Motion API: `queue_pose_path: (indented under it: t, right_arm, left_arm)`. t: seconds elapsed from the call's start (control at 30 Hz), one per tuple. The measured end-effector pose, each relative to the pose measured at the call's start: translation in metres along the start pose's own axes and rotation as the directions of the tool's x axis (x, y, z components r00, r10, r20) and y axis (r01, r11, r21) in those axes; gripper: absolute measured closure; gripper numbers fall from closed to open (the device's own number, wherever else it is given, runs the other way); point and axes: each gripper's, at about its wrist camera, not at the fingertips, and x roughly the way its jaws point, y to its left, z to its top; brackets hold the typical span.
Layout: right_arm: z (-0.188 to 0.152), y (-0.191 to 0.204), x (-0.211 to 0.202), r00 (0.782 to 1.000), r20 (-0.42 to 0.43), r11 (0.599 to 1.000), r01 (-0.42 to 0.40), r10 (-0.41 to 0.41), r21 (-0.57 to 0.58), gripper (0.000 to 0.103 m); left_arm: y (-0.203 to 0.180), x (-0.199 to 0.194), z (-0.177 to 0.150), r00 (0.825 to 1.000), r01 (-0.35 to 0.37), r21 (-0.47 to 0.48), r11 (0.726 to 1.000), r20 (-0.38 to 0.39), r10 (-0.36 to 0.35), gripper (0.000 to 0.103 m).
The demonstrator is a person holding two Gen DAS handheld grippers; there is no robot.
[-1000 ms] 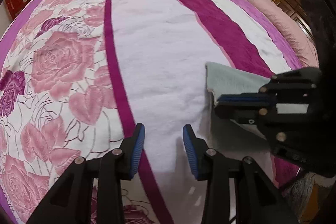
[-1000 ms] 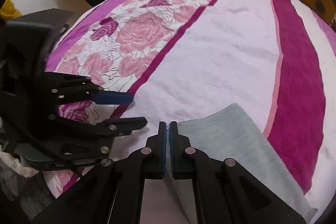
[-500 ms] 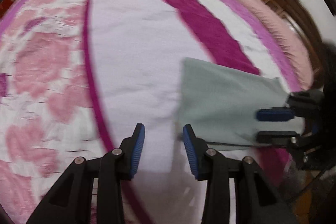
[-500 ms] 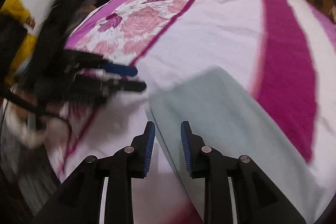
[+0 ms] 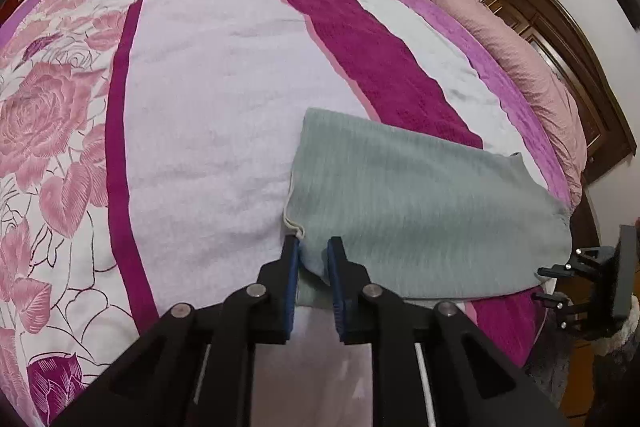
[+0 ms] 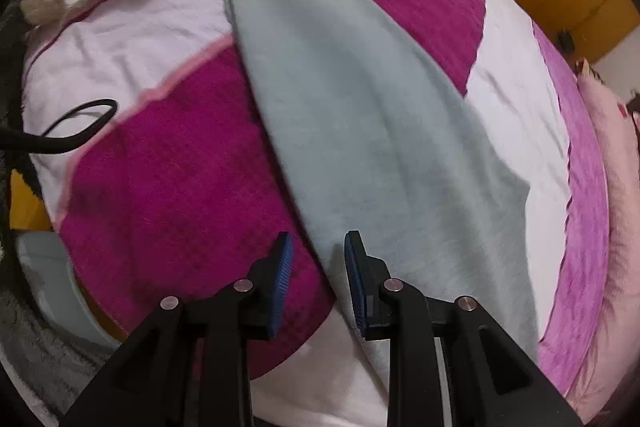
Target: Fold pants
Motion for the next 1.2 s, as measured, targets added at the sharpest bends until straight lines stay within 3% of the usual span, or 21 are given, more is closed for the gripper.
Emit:
queue_pose_path:
  t: [0.07,0.1,0.13,0.33,0.5,0.67,1.03,1.2]
  right_arm:
    - [0.001,-0.005,0.009,0.999,-0.007,0.999,-0.033,0.033,0.024,0.082]
    - [0.001,-0.008,0.009,0.999,-0.005,0.999,-0.04,0.041,0.031,0.096]
    - [0.001,-0.009,0.008,0.999,0.004,0.999,-0.04,0.04,0.031,0.1]
    - [-0.001,-0.017,-0.01,0.998,0.042,0.999,-0.045,0.044,0.022,0.1]
    - [0.004,-0.014,-0.005,0.998,-0.002,0.998,-0.065,0.065,-0.003,0.1]
    - [0.003,-0.012,-0.001,1.0,0.011,1.0,0.007,-0.007,-0.011,0.101]
    - [0.006,-0.012,-0.023,0.999,0.03,0.996,0.041,-0.039,-0.077,0.101]
    - [0.011,-0.013,-0.027,0.994,0.022,0.989,0.107,-0.105,-0.105,0.101]
  left_arm:
    - [-0.001,-0.001,0.0,1.0,-0.009,0.01,1.0,0.012,0.009,0.095]
    - [-0.001,-0.003,0.0,1.0,-0.009,0.015,1.0,0.019,0.009,0.097]
    - [-0.001,-0.004,0.0,1.0,-0.005,0.016,1.0,0.025,0.004,0.098]
    - [-0.007,-0.013,0.005,0.999,0.0,0.044,0.999,0.053,-0.002,0.099]
    - [-0.005,-0.01,0.002,0.999,-0.02,0.05,0.999,0.036,0.018,0.098]
    - [-0.003,-0.007,0.0,0.999,-0.021,0.05,0.999,0.032,0.02,0.099]
    - [-0.007,-0.012,0.007,0.998,-0.005,0.063,0.998,0.06,0.001,0.099]
    - [-0.009,-0.007,0.0,0.999,-0.03,0.079,0.996,0.038,0.027,0.099]
